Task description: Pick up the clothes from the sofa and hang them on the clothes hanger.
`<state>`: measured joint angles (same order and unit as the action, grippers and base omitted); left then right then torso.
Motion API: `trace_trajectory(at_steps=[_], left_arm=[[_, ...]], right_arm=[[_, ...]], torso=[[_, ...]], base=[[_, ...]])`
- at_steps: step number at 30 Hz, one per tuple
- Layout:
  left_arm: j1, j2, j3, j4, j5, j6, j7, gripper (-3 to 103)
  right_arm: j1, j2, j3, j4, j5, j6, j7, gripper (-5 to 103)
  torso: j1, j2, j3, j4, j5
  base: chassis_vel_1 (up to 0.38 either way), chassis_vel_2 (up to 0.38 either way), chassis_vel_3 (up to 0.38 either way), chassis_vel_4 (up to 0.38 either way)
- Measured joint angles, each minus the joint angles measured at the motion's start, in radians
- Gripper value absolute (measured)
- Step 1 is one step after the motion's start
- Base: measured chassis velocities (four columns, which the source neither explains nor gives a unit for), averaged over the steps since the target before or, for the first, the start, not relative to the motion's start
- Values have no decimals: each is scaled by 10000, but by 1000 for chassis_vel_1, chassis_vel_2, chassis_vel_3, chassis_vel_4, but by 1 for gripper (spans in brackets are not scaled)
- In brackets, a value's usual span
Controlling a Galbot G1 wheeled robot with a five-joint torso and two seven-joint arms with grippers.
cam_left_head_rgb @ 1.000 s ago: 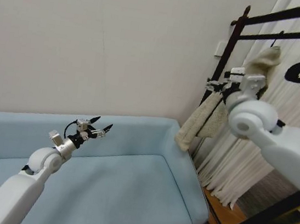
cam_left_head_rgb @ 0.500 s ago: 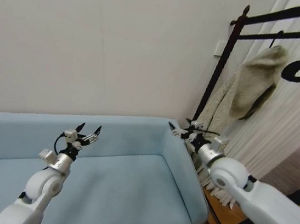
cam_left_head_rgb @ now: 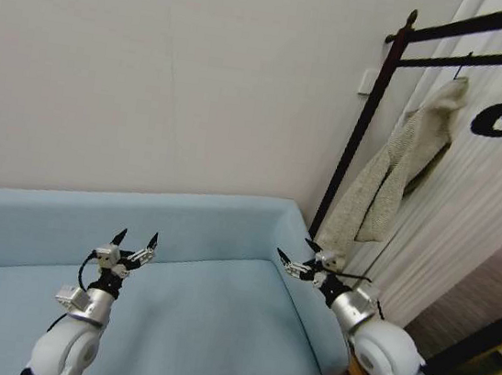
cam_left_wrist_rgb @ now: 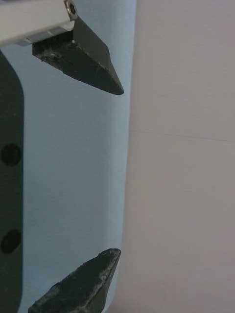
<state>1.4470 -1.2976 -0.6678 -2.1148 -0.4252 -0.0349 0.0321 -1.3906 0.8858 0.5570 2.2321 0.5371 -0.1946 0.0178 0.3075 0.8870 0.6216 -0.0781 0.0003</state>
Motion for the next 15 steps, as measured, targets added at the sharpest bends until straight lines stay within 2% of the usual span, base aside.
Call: trace_trajectory(at_steps=[2,3,4,6,8,10,12,15], left_arm=[[304,-287,-24,-101,209,-42,-16,100],[532,-517,-56,-229,370,-44,-23,100],[947,-834,-62,-541,653,81,69,100],[1064,-924,-54,-627,741,122,94,100],[1679,-1409,54,-1113,1188,308,183,100],[2145,-1690,116,-1499,1377,355,201,100],[2271,-1751,115,-1604,1427,364,200,100],[2583,-1780,-61,-1865,1528,374,128,100]], right_arm=[[-707,674,511,337,-505,1,-252,100],[-1198,1196,825,648,-871,4,-444,100],[-1946,1985,1313,1093,-1313,6,-949,100],[-2076,2164,1410,1170,-1423,-1,-1110,100],[-2415,2936,1656,1435,-2042,-44,-1604,100],[-2548,3548,1745,1622,-2262,-98,-1772,100],[-2570,3707,1768,1662,-2310,-105,-1782,100],[-2626,4388,1959,1792,-2560,-175,-1825,100]], torso=[[-1,0,-1,-3,-1],[-1,0,0,0,-4],[-1,0,0,1,-5],[0,0,0,-2,-4],[-1,0,1,2,-5],[-2,0,0,3,-2],[-2,1,0,4,-2],[-1,1,1,2,-3]], base=[[0,0,0,0],[0,0,0,0],[0,0,0,0],[0,0,0,0],[0,0,0,0],[0,0,0,0],[0,0,0,0],[0,0,0,0]])
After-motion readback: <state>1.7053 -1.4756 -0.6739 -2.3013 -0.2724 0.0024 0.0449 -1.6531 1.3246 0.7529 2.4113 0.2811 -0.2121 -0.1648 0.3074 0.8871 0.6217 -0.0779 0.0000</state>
